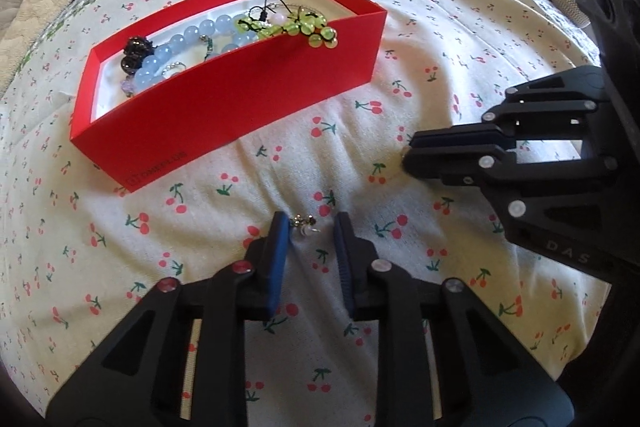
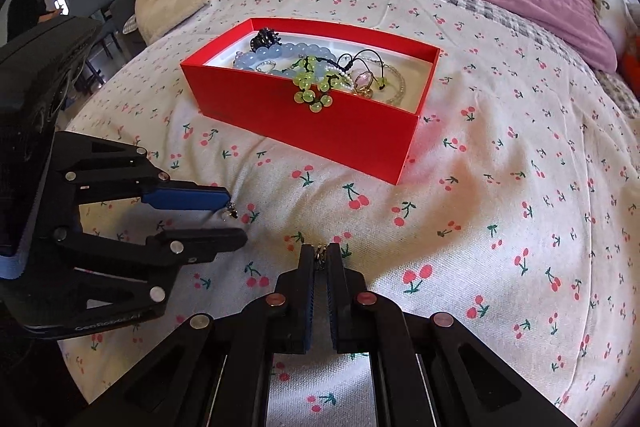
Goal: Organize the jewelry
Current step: 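Carry both gold earrings into the red box and open both tools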
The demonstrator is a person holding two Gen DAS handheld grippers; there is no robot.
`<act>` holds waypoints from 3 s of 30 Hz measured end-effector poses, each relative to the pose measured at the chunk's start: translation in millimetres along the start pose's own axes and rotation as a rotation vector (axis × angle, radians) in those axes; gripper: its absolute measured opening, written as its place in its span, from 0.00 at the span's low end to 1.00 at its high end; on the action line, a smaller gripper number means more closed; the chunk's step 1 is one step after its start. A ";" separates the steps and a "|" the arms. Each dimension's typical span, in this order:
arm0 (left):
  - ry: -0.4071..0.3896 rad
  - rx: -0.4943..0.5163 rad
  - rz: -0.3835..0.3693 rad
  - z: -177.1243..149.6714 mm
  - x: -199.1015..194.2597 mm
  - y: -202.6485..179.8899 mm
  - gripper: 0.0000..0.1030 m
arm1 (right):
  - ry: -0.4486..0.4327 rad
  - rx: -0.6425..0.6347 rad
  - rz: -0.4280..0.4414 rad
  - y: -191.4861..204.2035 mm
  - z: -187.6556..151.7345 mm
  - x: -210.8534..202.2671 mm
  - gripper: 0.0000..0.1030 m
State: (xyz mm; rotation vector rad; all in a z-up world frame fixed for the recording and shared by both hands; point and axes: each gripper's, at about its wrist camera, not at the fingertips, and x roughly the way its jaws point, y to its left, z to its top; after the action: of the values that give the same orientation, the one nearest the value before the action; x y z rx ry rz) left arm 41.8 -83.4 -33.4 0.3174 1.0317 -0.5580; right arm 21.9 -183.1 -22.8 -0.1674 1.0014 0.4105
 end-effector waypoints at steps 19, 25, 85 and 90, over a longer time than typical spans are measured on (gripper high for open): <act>-0.032 -0.082 0.009 -5.9 -22.3 27.6 0.06 | -0.029 0.008 -0.022 3.8 8.2 -10.1 0.06; -0.054 -0.126 0.002 -5.3 -34.2 42.1 0.06 | -0.057 0.016 -0.013 5.8 16.8 -17.5 0.06; -0.167 -0.255 0.018 71.1 -47.0 87.0 0.59 | -0.144 0.305 0.104 -49.0 91.4 -24.0 0.11; -0.162 -0.265 0.069 59.7 -57.5 84.7 0.76 | -0.135 0.298 0.091 -47.8 82.3 -32.7 0.11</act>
State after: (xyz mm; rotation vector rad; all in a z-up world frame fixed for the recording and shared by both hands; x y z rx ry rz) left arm 110.9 -27.4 45.1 0.0720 0.9213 -0.3732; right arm 90.4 -208.6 46.4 0.1727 0.9271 0.3456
